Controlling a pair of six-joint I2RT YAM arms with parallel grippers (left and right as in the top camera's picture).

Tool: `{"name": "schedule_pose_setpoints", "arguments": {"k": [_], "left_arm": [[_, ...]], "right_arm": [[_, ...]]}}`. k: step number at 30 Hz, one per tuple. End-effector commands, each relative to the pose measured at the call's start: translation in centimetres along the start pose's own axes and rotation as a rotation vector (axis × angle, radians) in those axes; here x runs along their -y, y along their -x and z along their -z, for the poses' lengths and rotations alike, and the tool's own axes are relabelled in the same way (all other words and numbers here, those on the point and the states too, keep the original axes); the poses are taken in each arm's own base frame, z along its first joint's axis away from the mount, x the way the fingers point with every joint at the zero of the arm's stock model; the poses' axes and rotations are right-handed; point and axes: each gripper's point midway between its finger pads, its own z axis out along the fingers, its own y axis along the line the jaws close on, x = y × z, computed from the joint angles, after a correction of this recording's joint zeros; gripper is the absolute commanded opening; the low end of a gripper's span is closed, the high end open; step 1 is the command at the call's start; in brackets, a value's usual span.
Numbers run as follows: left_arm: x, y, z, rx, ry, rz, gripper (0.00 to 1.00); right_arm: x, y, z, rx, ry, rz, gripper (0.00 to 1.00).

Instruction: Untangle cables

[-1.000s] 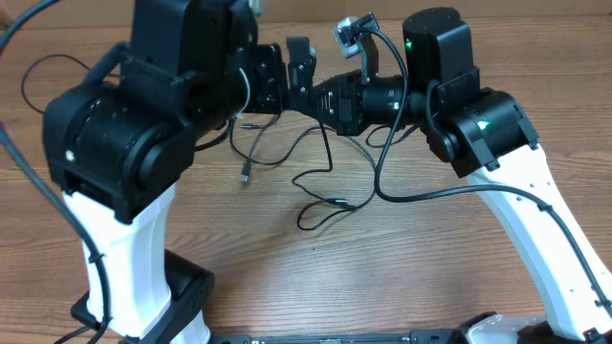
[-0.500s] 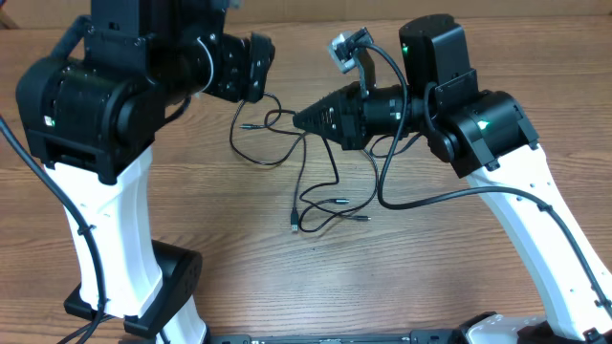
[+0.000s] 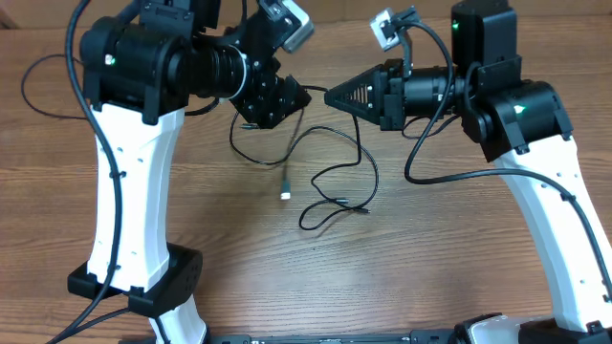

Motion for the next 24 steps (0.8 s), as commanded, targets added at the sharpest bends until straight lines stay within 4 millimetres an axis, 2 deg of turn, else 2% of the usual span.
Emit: {"name": "schedule_pose_setpoints", "arguments": {"k": [1, 7, 10, 16, 24], "left_arm": [[1.2, 0.5, 0.1, 0.036, -0.071, -0.096, 0.8], [2.4, 1.0, 0.2, 0.072, -0.131, -0.172, 0.82], [2.4, 1.0, 0.2, 0.074, -0.131, -0.188, 0.82], [2.0, 0.8, 0.1, 0.061, -0.109, -0.188, 0.79], [1.2, 0.4, 0.0, 0.033, -0.061, -0.191, 0.69]], "right_arm": [[-1.4, 0.2, 0.4, 0.006, 0.041, 0.025, 0.04], [-2.1, -0.1, -0.2, -0.01, 0.06, 0.009, 0.04], [-2.8, -0.1, -0.6, -0.018, 0.087, -0.016, 0.04], [-3.3, 0.3, -0.5, -0.011, 0.112, -0.045, 0.04], [-4.1, 0.0, -0.4, -0.028, 0.158, -0.052, 0.04]]}}
